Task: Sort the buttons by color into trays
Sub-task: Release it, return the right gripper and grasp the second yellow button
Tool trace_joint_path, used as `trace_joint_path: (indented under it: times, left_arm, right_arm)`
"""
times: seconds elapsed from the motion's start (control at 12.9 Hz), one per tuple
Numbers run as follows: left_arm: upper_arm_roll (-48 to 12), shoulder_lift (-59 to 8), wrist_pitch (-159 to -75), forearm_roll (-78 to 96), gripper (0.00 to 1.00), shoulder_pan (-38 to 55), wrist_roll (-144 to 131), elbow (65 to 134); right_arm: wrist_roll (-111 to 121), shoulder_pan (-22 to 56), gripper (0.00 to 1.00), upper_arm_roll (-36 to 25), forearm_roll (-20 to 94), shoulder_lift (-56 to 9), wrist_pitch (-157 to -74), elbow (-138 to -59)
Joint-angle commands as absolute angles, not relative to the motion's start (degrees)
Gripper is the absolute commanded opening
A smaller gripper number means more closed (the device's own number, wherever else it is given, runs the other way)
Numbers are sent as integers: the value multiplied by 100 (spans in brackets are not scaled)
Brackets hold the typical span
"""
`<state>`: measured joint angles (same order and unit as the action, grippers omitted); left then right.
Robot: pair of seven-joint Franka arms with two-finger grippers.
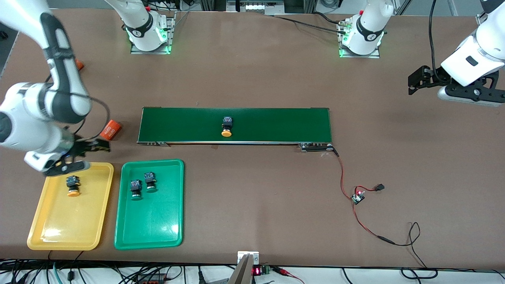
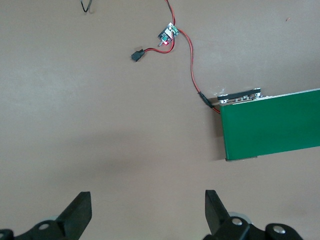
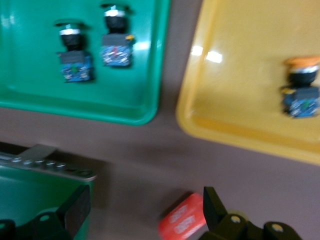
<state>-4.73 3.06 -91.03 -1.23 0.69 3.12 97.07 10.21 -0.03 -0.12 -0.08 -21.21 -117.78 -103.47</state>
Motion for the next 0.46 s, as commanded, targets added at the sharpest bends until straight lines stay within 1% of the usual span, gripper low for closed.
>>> trace_joint_path:
  times: [0.0,0.23,0.39]
  left_arm:
    - [-492,202,-8938,-70,100,79,360,9492]
    - [-466,141,-8965,-79,100,9,299,9492]
    - [-474,149,-8939,-79,100,0,299,9501]
  right_arm:
    - [-40,334,100,270,53,-1390,-11795,-11327]
    - [-868,413,100,1018,9,-1450,-11873,-11373]
    - [-1455,693,100,1134,9,-1512,-12110,-11460]
